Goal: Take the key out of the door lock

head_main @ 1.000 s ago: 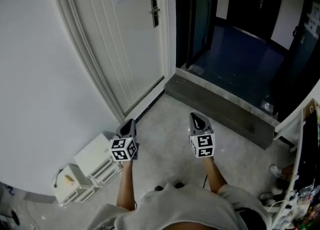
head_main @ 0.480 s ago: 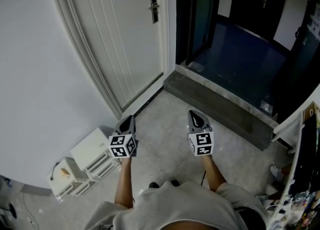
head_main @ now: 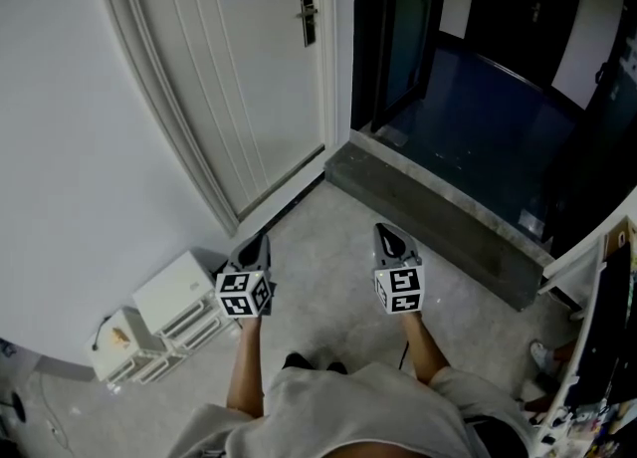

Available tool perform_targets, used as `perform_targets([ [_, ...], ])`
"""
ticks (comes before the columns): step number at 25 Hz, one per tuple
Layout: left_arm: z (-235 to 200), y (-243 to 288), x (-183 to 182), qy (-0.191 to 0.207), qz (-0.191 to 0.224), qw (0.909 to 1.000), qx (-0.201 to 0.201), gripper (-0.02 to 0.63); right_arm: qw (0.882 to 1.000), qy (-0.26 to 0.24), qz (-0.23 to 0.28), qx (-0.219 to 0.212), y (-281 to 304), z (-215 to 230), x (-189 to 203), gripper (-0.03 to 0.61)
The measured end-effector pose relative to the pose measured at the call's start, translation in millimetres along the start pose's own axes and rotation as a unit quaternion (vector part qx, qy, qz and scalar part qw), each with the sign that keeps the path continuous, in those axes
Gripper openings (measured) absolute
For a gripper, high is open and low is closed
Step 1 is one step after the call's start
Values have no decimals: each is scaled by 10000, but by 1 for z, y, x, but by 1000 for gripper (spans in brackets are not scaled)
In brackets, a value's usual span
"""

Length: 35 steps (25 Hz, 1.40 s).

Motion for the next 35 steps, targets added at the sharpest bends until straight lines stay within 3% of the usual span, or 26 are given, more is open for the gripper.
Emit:
perform_targets([
  [12, -6, 42, 7, -45, -61, 10000, -24, 18, 9999, 35, -29, -112, 38, 15, 11, 23],
  [19, -24, 95, -2, -30, -45, 9999, 108, 18, 10000, -11, -28, -20, 83, 31, 11, 23],
  [26, -66, 190, -18, -38, -47, 9994, 338, 18, 9997, -14, -35, 233, 174, 60, 6, 23],
  [35, -149, 342, -82, 44, 112, 9980, 625, 18, 9991, -185, 95, 382, 339, 88, -38, 23],
])
Point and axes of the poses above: the fingertips, and each gripper's own axes: y forward along the fingers, z to its right, x out of its underside, the point moved 3 cm from there along -y, backward along the fingers, and after that the axes turned 3 degrees about x, right-handed, at the moved point
